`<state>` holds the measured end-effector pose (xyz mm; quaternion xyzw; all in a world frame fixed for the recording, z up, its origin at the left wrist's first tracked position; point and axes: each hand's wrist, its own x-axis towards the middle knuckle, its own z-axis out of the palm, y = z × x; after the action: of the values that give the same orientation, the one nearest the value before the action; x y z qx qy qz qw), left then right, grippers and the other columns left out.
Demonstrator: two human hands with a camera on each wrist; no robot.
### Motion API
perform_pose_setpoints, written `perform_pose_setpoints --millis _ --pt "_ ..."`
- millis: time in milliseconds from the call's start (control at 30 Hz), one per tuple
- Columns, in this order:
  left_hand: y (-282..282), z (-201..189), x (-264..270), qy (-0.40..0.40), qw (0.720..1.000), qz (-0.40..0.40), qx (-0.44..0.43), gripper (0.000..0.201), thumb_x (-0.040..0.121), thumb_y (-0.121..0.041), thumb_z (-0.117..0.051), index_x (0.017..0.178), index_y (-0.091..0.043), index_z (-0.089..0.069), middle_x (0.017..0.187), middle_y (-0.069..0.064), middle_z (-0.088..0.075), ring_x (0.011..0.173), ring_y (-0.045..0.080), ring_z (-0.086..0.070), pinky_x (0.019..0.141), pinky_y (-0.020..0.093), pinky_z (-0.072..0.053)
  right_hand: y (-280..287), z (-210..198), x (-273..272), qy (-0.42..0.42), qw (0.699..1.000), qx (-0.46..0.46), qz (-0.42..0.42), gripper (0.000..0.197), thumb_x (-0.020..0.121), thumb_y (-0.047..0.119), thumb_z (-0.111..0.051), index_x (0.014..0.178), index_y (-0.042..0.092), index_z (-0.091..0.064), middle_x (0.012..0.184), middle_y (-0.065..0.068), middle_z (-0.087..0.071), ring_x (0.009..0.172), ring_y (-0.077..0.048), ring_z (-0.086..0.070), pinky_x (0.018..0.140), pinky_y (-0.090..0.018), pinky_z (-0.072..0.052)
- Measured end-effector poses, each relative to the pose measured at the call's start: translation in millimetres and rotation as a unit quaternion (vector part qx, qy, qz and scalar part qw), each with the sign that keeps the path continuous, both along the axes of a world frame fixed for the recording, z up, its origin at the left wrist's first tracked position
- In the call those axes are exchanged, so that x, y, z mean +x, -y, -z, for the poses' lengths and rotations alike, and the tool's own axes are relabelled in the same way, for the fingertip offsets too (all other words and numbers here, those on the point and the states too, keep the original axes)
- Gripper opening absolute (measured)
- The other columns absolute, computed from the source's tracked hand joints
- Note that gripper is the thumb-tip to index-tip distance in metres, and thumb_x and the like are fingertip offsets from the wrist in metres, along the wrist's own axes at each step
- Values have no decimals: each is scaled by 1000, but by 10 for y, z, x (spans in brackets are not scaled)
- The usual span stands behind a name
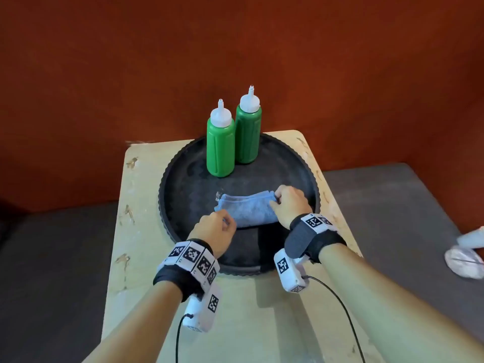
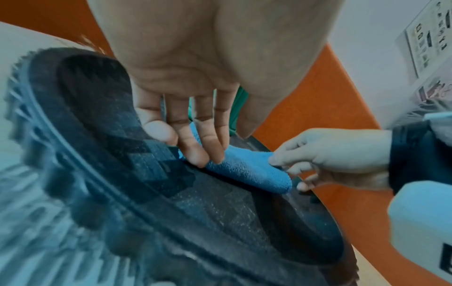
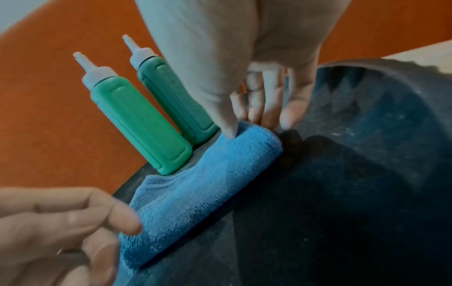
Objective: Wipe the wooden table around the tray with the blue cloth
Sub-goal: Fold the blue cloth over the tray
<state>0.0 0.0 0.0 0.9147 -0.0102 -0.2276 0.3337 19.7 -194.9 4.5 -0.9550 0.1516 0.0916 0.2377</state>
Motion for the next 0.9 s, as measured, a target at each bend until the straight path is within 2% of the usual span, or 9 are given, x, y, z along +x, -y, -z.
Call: perform_pose_setpoints --millis 133,367,467,533,600,667,733,833,900 --pt "37 46 32 -8 1000 26 -4 13 88 -33 -46 88 -28 -58 84 -2 -68 82 22 -64 81 39 -55 -39 -15 23 24 999 -22 35 4 88 20 -61 84 20 -60 96 -2 -61 84 -26 -61 68 -33 -50" --pt "82 72 7 -37 998 21 -47 11 87 -32 -50 83 -26 -58 82 2 -68 76 26 -68 78 41 -56 -40 33 -23 45 993 75 78 4 85 18 -62 82 20 -61 93 -6 -65 80 -22 -62 75 -33 -53" --pt "136 -5 -3 -52 993 -18 -106 24 94 -34 -45 91 -16 -60 86 4 -69 67 23 -69 64 29 -54 -80 -110 -149 118 986 114 36 3 86 16 -64 84 17 -63 80 1 -65 74 -14 -61 72 -21 -50" --pt "197 -92 15 -98 974 -76 -191 39 98 -40 -38 96 -8 -61 92 9 -69 65 23 -69 57 27 -52 -123 -237 -280 151 980 129 -24 4 85 15 -65 85 18 -62 77 6 -62 71 -5 -57 65 -6 -41" --pt "259 -175 62 -182 927 -145 -294 54 98 -49 -33 101 -4 -61 95 16 -70 71 28 -70 64 34 -56 -170 -336 -413 151 976 126 -98 7 85 14 -66 86 20 -63 81 10 -59 73 1 -53 67 -4 -37" --pt "300 -243 121 -257 871 -209 -363 56 93 -56 -41 103 -4 -61 95 22 -70 73 32 -70 70 42 -59 -199 -382 -528 125 971 122 -165 8 84 12 -66 86 19 -63 81 12 -56 74 -2 -52 68 -7 -37" --pt "316 -271 147 -278 849 -242 -378 41 90 -42 -58 94 -1 -59 80 22 -67 64 31 -67 67 46 -60 -214 -394 -598 102 964 120 -215 9 83 10 -65 85 18 -61 82 7 -57 78 -10 -53 70 -15 -40" --pt "307 -234 118 -246 885 -216 -332 14 86 -1 -61 76 3 -52 64 21 -58 53 27 -65 56 42 -60 -209 -362 -662 94 957 140 -237 12 83 10 -69 81 19 -61 81 10 -61 79 -9 -52 73 -23 -43" --pt "277 -173 85 -223 904 -201 -305 19 86 8 -56 69 2 -49 68 20 -58 61 29 -65 62 45 -60 -173 -350 -680 71 960 169 -212 8 81 16 -73 82 22 -66 82 13 -64 81 -5 -57 74 -20 -46"
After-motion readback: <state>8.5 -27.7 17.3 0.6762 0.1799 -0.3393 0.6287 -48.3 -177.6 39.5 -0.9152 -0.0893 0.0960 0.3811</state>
